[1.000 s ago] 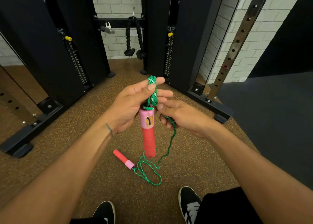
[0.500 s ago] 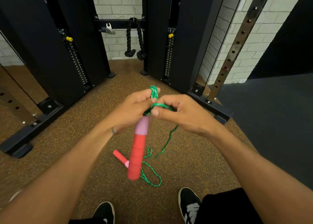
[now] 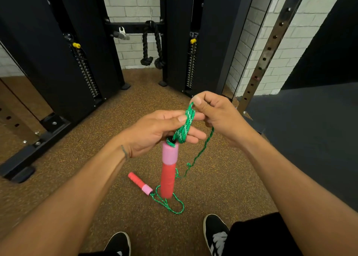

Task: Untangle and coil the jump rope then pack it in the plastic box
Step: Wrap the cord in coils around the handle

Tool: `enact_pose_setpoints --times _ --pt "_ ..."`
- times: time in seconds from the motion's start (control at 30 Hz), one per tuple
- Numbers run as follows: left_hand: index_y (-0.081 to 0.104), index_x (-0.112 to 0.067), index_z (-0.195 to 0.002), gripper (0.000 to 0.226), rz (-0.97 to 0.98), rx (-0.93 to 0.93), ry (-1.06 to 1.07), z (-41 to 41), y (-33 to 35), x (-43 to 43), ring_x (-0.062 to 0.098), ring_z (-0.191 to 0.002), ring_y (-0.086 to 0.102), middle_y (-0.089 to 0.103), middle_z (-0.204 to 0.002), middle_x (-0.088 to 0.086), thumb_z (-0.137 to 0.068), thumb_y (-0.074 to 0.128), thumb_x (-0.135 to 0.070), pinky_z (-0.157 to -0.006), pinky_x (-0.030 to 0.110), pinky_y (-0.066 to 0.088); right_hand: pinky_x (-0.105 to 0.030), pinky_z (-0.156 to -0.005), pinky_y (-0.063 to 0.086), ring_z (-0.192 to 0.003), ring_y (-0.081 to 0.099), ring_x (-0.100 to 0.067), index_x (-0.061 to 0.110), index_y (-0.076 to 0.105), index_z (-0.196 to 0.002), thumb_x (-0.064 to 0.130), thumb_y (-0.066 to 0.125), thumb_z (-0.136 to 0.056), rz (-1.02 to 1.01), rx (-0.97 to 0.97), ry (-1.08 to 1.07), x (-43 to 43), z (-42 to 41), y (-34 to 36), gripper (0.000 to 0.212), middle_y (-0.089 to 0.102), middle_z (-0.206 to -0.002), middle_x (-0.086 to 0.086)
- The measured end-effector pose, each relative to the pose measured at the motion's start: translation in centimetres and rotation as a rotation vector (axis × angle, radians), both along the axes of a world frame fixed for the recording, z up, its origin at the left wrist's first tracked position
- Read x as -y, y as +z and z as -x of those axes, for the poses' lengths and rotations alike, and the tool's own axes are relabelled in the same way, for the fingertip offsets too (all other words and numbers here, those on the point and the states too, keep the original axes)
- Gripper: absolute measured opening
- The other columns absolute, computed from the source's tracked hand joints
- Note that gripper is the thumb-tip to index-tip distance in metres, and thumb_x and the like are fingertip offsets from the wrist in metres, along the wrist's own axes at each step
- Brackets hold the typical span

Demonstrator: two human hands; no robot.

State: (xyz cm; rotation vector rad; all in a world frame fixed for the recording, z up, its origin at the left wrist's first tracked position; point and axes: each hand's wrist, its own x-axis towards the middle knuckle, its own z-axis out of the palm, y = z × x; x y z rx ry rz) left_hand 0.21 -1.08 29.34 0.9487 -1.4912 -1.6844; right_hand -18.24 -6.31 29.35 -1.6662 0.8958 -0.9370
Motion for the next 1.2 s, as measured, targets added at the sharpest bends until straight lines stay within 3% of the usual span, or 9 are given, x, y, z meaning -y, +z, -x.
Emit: enact_pose_setpoints --times 0.17,0.23,0.4,0.6,0.77,0.9,1.0,1.1,1.2 --pt "0.056 -0.018 -0.133 0.036 0.005 -0.132 -0.006 0.1 0.4 -0.2 0.020 -0.104 0.071 0.072 -0.117 0.017 -0.099 0.044 -0.021 -0.092 0.024 0.051 -0.034 -0.063 0.039 -0.067 0.047 -0.020 0.026 0.072 -0.095 0.025 0.046 -0.104 -0.110 -0.181 0.089 0.7 0.4 -2.0 0.028 0.056 -0.077 -0.020" --pt "0.054 -0.019 -0.134 0.038 0.030 -0.152 0.074 0.1 0.7 0.0 0.017 -0.104 0.071 0.073 -0.117 0.013 -0.097 0.044 -0.020 -0.092 0.025 0.052 -0.026 -0.056 0.038 -0.060 0.046 -0.012 0.015 0.068 -0.098 0.020 0.045 -0.104 -0.187 -0.273 0.150 0.2 0.1 -2.4 0.025 0.056 -0.071 -0.009" --pt "0.052 -0.015 -0.137 0.036 0.048 -0.178 0.312 -0.7 0.8 0.7 0.015 -0.110 0.069 0.072 -0.120 0.009 -0.103 0.037 -0.016 -0.089 0.035 0.058 -0.022 -0.047 0.027 -0.047 0.033 -0.004 0.020 0.062 -0.083 0.040 0.044 -0.104 -0.221 -0.322 0.205 -0.5 -1.0 -2.4 0.034 0.044 -0.060 0.007" --pt "0.065 -0.006 -0.121 0.036 0.043 -0.246 0.370 -0.5 1.4 0.5 0.011 -0.078 0.073 0.077 -0.099 0.014 -0.103 0.035 -0.016 -0.073 0.025 0.058 -0.024 -0.051 0.031 -0.052 0.038 -0.007 0.025 0.058 -0.075 0.038 0.041 -0.105 0.026 -0.573 0.078 -0.7 -1.4 -2.5 0.037 0.048 -0.064 0.007" --pt "0.063 -0.007 -0.123 0.035 0.081 -0.145 0.565 -0.4 0.7 1.1 0.013 -0.084 0.075 0.078 -0.098 0.012 -0.104 0.035 -0.014 -0.067 0.017 0.053 -0.030 -0.058 0.035 -0.059 0.042 -0.010 0.025 0.063 -0.080 0.046 0.041 -0.103 0.011 -0.488 0.129 -1.6 -1.8 -2.2 0.037 0.049 -0.067 0.005" --pt "0.051 -0.010 -0.137 0.035 0.059 -0.054 0.573 -0.6 0.4 1.3 0.013 -0.102 0.072 0.076 -0.110 0.008 -0.105 0.036 -0.014 -0.079 0.020 0.057 -0.031 -0.060 0.036 -0.062 0.045 -0.007 0.026 0.067 -0.092 0.042 0.047 -0.101 0.133 -0.475 0.162 -2.0 -1.6 -1.6 0.027 0.052 -0.068 0.011" --pt "0.047 -0.007 -0.139 0.036 -0.009 -0.168 0.545 -0.2 0.4 1.1 0.015 -0.110 0.069 0.073 -0.117 0.010 -0.104 0.037 -0.010 -0.093 0.031 0.053 -0.027 -0.063 0.039 -0.065 0.050 0.002 0.028 0.069 -0.096 0.039 0.051 -0.101 0.169 -0.545 0.196 -1.8 -1.2 -1.5 0.022 0.060 -0.073 0.017" --pt "0.054 -0.004 -0.131 0.033 -0.047 -0.274 0.565 -0.5 0.9 1.2 0.016 -0.109 0.070 0.074 -0.116 0.011 -0.103 0.037 -0.011 -0.099 0.044 0.048 -0.037 -0.074 0.048 -0.081 0.062 -0.013 0.031 0.070 -0.098 0.041 0.052 -0.100 0.191 -0.657 0.218 -1.7 -1.2 -1.9 0.021 0.071 -0.091 0.009" --pt "0.057 -0.004 -0.127 0.033 -0.042 -0.237 0.602 -0.7 0.9 1.5 0.015 -0.105 0.071 0.075 -0.112 0.011 -0.103 0.038 -0.014 -0.098 0.044 0.049 -0.038 -0.071 0.047 -0.074 0.059 -0.017 0.031 0.070 -0.093 0.043 0.053 -0.098 0.198 -0.667 0.239 -1.6 -1.4 -1.9 0.021 0.069 -0.084 0.003"
